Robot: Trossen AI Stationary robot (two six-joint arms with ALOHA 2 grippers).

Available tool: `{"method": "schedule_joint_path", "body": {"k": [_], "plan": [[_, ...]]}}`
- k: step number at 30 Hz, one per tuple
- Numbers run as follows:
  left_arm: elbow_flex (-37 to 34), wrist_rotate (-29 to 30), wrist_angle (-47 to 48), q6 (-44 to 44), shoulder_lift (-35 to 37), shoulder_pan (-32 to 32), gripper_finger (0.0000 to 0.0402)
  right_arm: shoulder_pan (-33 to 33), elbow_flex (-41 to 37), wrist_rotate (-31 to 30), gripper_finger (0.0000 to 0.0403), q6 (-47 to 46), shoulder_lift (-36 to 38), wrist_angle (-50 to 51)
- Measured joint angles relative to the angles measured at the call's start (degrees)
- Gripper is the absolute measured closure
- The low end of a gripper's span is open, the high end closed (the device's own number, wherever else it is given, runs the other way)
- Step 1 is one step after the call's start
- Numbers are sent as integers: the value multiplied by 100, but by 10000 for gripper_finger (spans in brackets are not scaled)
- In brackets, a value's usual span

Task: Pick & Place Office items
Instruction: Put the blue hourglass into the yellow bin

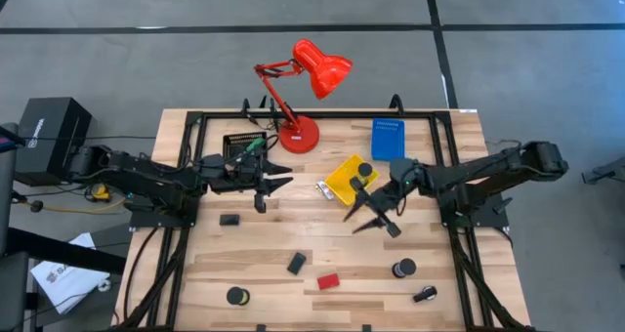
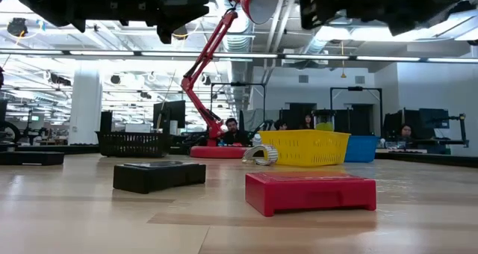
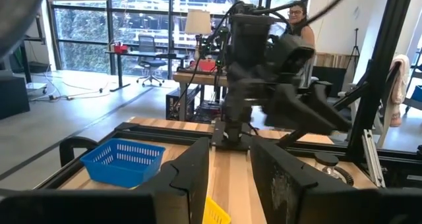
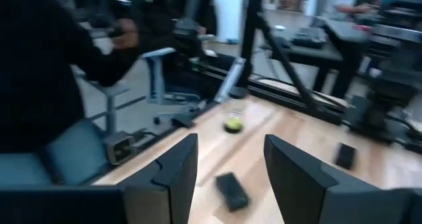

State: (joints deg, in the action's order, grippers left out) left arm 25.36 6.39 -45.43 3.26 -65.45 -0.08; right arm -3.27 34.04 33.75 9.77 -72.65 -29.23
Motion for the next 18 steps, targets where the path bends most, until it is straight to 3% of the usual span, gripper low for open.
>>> {"method": "schedule_joint_path", "body": {"k": [6,11,18], "plan": [[0,0,-9,1,0,0,293,-590,4,-1318,235,-197,-91,111],[0,-19,-7,258,0,0,294,-780,290,-1410,209,-217,-96,1186],[0,-19,-3,457,2,0,294,-1105,1361,-1690,158,-622,-95,3651]]}}
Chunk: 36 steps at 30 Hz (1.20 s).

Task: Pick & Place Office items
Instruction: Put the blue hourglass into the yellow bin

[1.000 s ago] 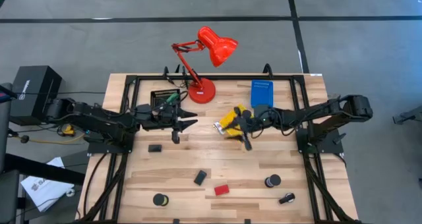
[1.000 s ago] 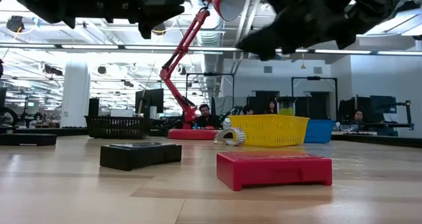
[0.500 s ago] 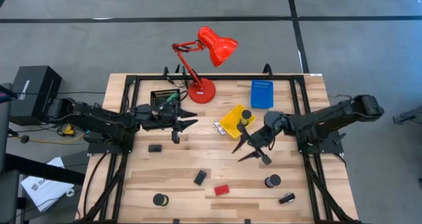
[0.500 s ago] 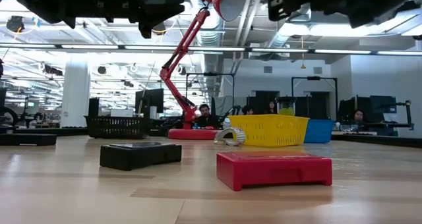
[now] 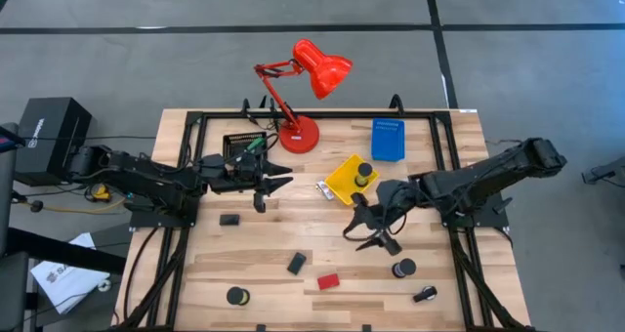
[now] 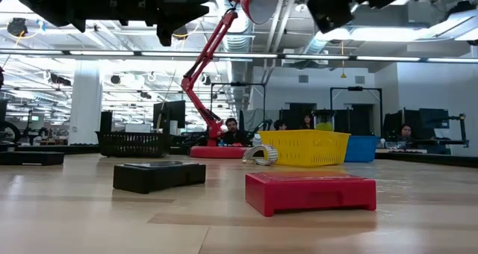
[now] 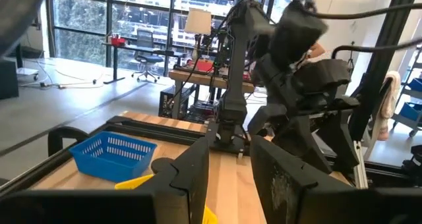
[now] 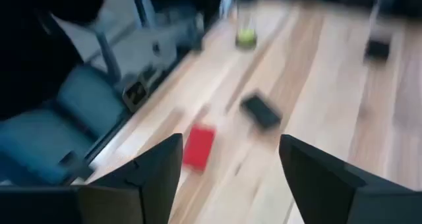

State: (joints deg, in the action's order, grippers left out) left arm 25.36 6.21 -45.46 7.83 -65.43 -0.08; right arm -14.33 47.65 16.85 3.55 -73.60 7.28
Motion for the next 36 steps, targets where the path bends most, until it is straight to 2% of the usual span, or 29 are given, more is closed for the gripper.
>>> {"method": "schedule_joint_path", "body": {"k": [5,9,13,22,30,33,36], "plan": [[0,3,10,-139,0,0,294,-543,840,-868,166,-850,2,2143],[0,5,22,-137,2,0,294,-1019,944,-1193,177,-1780,-71,2876],[-2,8,45,-143,2,0,294,-1412,930,-1201,181,-2671,-70,3067],[-2,25,52,-86,2,0,294,-2158,926,-1249,181,-3736,-74,3308],[-2,23,51,-6,2,0,294,-2509,926,-2133,193,-3676,-127,3429],[-2,21,49,-6,2,0,294,-2495,921,-2112,195,-3678,-348,3430],[-2,21,49,-6,2,0,294,-2504,949,-1771,195,-3528,-797,3386]]}}
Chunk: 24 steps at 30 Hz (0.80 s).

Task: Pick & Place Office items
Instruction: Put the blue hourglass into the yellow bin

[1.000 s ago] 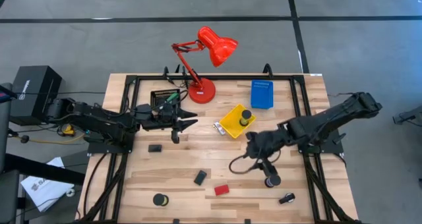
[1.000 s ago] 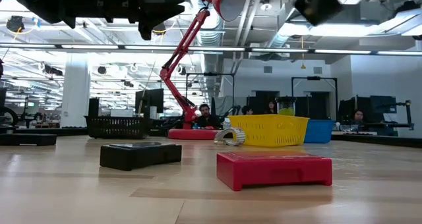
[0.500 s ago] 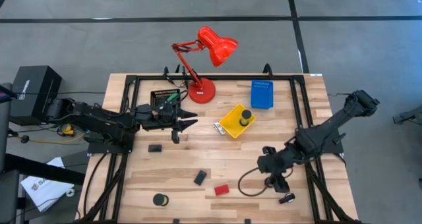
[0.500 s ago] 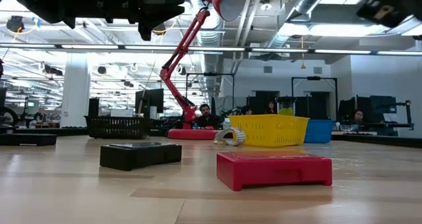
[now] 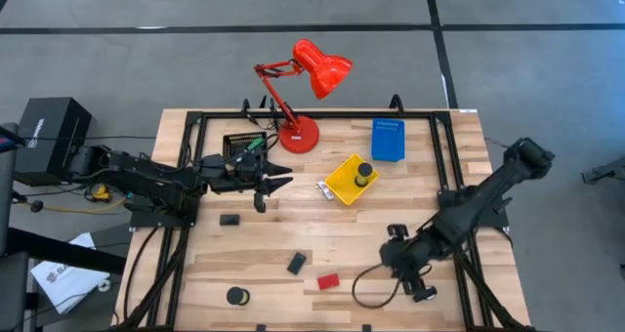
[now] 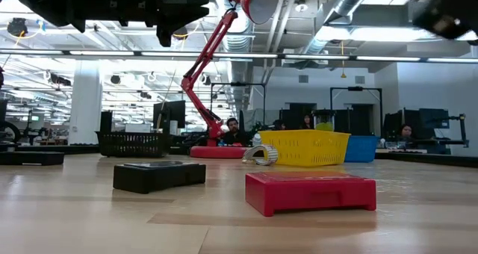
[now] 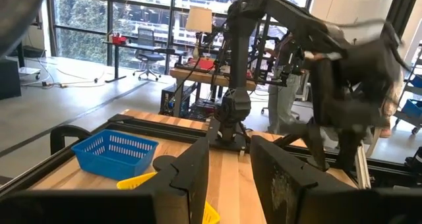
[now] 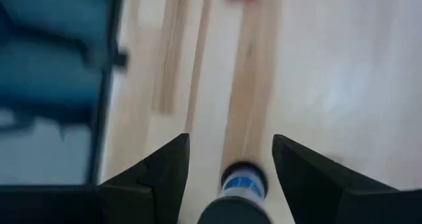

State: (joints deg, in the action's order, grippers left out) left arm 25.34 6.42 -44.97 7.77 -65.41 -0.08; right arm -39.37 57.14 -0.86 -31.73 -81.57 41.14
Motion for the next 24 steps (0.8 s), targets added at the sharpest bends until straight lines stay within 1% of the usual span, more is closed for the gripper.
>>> {"method": "schedule_joint_path", "body": {"k": [2,8,11,13,18,20,24], "plan": [[0,-2,-2,0,0,0,294,-8,59,244,196,186,-286,300],[-1,-24,-5,2,0,0,294,-16,415,253,205,192,-838,795],[-2,-22,-7,2,0,0,294,-43,580,255,206,172,-966,1261],[-2,-22,-11,2,0,0,294,-55,604,262,204,96,-1097,1382],[-2,-20,-9,2,0,0,294,-86,653,285,184,20,-1295,1447],[-2,-19,-7,2,0,0,294,-104,645,390,172,20,-1341,1459],[-2,-16,-6,2,0,0,294,-117,648,549,156,-176,-1332,1798]]}}
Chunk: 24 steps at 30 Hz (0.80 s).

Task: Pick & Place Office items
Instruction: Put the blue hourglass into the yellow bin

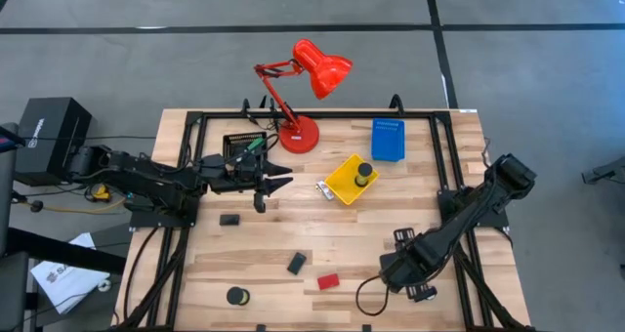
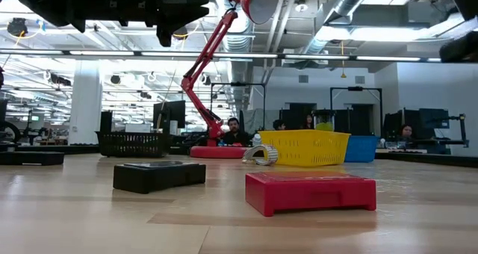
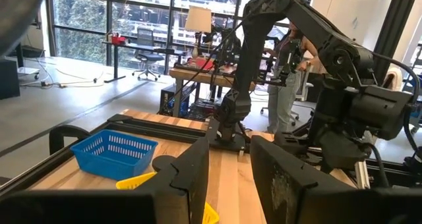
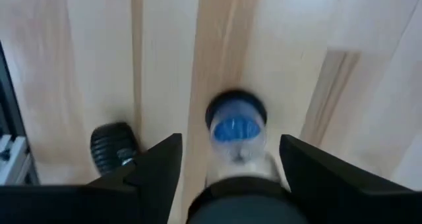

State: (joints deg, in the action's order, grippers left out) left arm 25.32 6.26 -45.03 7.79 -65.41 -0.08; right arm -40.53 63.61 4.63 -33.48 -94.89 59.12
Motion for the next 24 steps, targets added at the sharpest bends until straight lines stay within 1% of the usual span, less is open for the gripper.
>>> {"method": "schedule_joint_path", "body": {"k": [3,11,21,24], "plan": [[0,1,2,0,0,0,294,-33,0,35,154,-254,45,201],[-2,22,0,0,0,0,294,-171,-2,45,154,-473,41,604],[-2,18,0,0,0,0,294,-221,-2,0,155,-384,41,546],[-2,16,-2,1,0,0,294,-217,-2,-3,163,-386,41,537]]}}
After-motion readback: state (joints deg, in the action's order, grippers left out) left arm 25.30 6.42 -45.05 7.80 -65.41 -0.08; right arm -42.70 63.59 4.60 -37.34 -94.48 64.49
